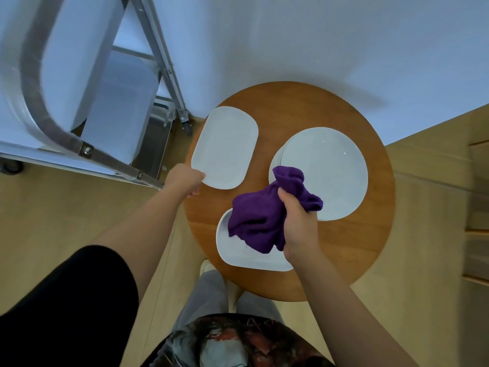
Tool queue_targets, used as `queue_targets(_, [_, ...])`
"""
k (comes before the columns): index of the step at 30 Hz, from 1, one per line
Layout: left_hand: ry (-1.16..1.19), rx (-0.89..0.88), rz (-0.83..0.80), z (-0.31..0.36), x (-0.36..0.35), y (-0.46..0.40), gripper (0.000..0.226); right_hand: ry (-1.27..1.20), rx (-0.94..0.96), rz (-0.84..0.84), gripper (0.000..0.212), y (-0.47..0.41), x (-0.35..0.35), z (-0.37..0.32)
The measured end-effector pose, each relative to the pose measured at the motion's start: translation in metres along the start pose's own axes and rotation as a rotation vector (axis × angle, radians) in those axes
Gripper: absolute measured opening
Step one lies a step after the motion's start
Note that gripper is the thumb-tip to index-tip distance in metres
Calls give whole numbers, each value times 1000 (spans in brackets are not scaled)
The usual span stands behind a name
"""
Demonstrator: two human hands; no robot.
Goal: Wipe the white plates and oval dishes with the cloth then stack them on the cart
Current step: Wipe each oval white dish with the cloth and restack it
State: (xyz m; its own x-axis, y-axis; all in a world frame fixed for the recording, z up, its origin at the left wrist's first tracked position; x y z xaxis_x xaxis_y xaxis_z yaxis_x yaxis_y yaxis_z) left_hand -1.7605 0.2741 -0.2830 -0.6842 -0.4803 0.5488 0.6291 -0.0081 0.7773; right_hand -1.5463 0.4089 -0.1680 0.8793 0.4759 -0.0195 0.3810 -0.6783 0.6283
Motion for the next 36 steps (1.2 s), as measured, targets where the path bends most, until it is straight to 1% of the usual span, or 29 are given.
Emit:
queue_targets(1, [78, 16, -28, -2, -1, 0, 28, -6, 0, 1, 4, 1, 1, 0])
queue_targets(3, [136, 30, -12, -6, -2, 1, 27, -18, -5, -4, 5, 4, 5, 0])
queue_targets(5, [163, 6, 21, -5, -4, 4, 24, -38, -2, -4, 5, 6, 8, -1])
queue_targets(7, [254, -33, 19, -1, -7, 10, 19, -50, 12, 3, 5, 8, 12, -2])
queue_targets(9, [379, -73, 39, 3, -7, 19, 17, -51, 15, 9, 5, 12, 15, -3])
queue_targets(11, [560, -99, 10, 7, -5, 34, 12, -44, 15, 3, 5, 16, 19, -4])
queue_targets(13, [684, -143, -42, 13, -2, 51, 13, -63, -26, -28, 16, 20, 20, -8])
queue_targets(16, [676, -222, -69, 19, 9, 80, 16, -236, -197, -90, 29, 30, 22, -18])
queue_targets(17, [645, -250, -66, 21, 14, 90, 18, -267, -184, -114, 34, 34, 24, -26])
queue_targets(21, [562, -396, -76, 29, 36, 141, 21, -281, 31, -219, 55, 51, 37, -68])
queue_targets(23, [559, -484, -81, 36, 47, 169, 22, -261, 128, -259, 63, 59, 48, -90])
queue_targets(25, [588, -553, -92, 39, 58, 196, 25, -208, 207, -262, 67, 65, 60, -112])
queue_targets(27, [575, -634, -130, 43, 67, 224, 29, -202, 226, -252, 58, 69, 71, -125])
queue_targets(29, [538, -701, -228, 46, 71, 249, 31, -259, 228, -278, 43, 74, 76, -133])
queue_targets(32, [453, -747, -364, 48, 69, 280, 29, -221, 179, -213, 26, 80, 83, -131])
queue_targets(35, [461, -676, -363, 48, 61, 294, 27, -63, 201, -21, 7, 83, 98, -131])
queue_targets(36, [507, -617, -362, 46, 57, 296, 29, -21, 229, 19, 8, 83, 102, -132])
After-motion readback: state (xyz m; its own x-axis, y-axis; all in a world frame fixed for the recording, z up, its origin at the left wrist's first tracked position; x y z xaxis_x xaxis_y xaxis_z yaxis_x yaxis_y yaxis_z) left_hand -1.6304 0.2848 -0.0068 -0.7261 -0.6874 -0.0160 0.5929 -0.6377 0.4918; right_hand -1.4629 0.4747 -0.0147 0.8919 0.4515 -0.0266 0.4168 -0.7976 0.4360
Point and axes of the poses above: each hand's wrist, its own y-axis away from the middle knuckle, its own x-axis out of the back of the hand, z = x × y, the point moved 5 cm from there along -y, towards the middle knuckle, and after that the axes turned 4 degrees about x, right-handed, at the moved point
